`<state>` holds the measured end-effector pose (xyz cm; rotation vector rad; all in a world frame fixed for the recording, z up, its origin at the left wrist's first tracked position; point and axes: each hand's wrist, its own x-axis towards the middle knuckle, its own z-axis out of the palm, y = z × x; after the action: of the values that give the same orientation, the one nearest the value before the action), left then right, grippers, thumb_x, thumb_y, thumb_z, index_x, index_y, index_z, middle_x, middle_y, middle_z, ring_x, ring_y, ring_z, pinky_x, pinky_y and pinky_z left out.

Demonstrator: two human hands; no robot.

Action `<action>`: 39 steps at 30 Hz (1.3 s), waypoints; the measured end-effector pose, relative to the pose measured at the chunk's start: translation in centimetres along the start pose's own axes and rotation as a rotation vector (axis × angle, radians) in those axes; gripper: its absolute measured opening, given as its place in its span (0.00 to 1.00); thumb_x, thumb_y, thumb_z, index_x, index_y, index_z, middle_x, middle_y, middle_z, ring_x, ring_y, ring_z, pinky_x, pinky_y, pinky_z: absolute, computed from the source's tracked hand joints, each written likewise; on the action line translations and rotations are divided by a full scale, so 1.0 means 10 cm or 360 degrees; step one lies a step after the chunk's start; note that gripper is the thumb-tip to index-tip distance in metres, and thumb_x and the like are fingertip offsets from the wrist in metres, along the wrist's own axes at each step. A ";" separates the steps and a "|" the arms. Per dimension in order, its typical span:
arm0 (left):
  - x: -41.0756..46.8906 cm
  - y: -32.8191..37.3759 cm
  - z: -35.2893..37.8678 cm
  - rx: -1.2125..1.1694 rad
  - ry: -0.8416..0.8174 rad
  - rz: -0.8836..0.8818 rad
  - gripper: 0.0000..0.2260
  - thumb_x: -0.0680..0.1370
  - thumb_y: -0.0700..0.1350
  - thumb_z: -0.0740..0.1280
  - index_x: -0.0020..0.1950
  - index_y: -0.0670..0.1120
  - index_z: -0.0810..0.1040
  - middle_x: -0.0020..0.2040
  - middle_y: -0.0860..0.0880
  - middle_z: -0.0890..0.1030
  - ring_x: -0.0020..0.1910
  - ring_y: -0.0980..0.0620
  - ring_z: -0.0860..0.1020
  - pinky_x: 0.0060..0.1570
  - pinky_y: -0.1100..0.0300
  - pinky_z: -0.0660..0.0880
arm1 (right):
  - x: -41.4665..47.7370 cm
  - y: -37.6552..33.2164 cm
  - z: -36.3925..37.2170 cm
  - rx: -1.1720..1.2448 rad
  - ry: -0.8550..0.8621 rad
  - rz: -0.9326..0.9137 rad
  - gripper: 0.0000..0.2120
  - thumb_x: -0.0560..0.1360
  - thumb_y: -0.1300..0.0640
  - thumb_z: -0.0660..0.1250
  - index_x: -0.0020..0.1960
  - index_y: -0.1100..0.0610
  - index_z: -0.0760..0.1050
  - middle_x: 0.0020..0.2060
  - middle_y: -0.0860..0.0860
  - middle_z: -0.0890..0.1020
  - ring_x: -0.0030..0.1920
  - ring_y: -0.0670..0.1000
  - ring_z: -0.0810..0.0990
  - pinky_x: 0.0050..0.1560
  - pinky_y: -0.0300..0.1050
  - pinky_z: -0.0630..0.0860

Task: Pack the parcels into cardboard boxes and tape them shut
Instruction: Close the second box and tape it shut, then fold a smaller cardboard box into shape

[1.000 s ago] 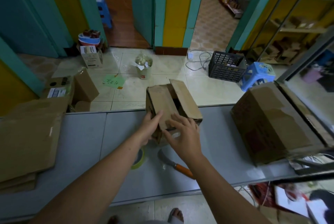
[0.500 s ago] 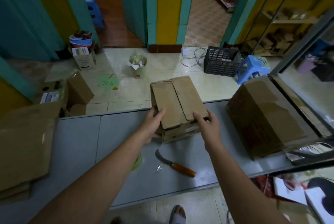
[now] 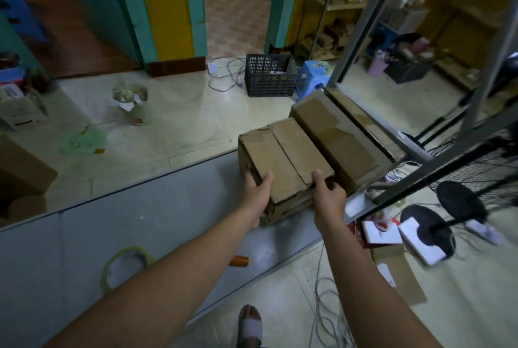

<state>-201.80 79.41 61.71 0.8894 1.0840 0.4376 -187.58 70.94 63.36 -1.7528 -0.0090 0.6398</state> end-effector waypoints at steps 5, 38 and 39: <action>0.21 -0.24 0.00 0.0168 0.0020 0.0053 0.48 0.63 0.77 0.70 0.79 0.69 0.53 0.77 0.50 0.70 0.72 0.43 0.74 0.65 0.35 0.77 | 0.03 0.08 -0.05 0.0053 -0.0041 0.0142 0.27 0.79 0.40 0.70 0.62 0.63 0.79 0.53 0.54 0.84 0.53 0.54 0.82 0.53 0.50 0.80; -3.26 -0.78 -5.35 0.1439 0.1704 -0.0270 0.33 0.80 0.65 0.66 0.81 0.52 0.64 0.77 0.46 0.70 0.74 0.41 0.70 0.70 0.43 0.70 | -4.31 1.16 3.81 -0.1879 -0.2302 -0.1967 0.34 0.77 0.34 0.67 0.76 0.51 0.69 0.69 0.55 0.75 0.69 0.59 0.74 0.68 0.60 0.73; -3.34 -0.92 -5.46 0.1363 0.1735 -0.0326 0.34 0.80 0.66 0.65 0.81 0.52 0.63 0.78 0.46 0.68 0.76 0.40 0.68 0.71 0.42 0.70 | -4.45 1.29 3.91 -0.1860 -0.2366 -0.1756 0.36 0.75 0.33 0.69 0.76 0.52 0.69 0.69 0.56 0.75 0.69 0.60 0.75 0.67 0.59 0.74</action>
<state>-266.03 72.80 63.57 1.2898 2.4526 0.2585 -245.89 87.37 64.58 -1.4144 -2.5490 0.9618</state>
